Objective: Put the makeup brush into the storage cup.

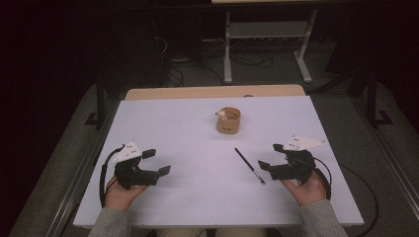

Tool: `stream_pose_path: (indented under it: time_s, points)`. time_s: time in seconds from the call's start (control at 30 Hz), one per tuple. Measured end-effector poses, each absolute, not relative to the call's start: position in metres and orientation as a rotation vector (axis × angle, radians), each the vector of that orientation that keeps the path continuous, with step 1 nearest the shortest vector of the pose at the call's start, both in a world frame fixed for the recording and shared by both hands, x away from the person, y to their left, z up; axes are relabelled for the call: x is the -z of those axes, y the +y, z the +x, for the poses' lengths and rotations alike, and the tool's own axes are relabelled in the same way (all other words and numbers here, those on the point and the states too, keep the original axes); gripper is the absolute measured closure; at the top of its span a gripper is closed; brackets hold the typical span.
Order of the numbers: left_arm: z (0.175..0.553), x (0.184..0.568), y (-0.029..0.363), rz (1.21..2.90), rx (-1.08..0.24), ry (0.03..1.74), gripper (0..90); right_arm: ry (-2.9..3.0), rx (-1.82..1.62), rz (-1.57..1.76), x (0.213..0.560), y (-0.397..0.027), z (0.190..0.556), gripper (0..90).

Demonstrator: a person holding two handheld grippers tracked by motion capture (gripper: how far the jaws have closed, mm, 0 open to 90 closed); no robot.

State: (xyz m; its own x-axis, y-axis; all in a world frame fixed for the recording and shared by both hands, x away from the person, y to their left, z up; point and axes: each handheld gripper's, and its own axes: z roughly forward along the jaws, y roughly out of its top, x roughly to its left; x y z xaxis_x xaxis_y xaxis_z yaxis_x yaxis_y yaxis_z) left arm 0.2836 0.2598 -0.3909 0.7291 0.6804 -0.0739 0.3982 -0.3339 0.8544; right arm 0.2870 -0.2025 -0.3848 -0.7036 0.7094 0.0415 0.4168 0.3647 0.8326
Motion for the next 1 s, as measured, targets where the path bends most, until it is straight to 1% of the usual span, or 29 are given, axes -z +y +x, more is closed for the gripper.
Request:
stream_pose_path:
  time_s: [0.6,0.7,1.0]
  points:
    - [0.283,0.388,0.261,1.956,-0.375,0.822,16.1,2.37,-1.225,0.998,0.381,-0.184,0.299,24.6]
    - [0.283,0.388,0.263,1.957,-0.377,0.824,16.1,2.404,-1.181,1.003,0.384,-0.173,0.306,26.9]
    - [0.283,0.387,0.264,1.952,-0.378,0.823,16.1,2.448,-1.102,1.07,0.391,-0.161,0.322,33.2]
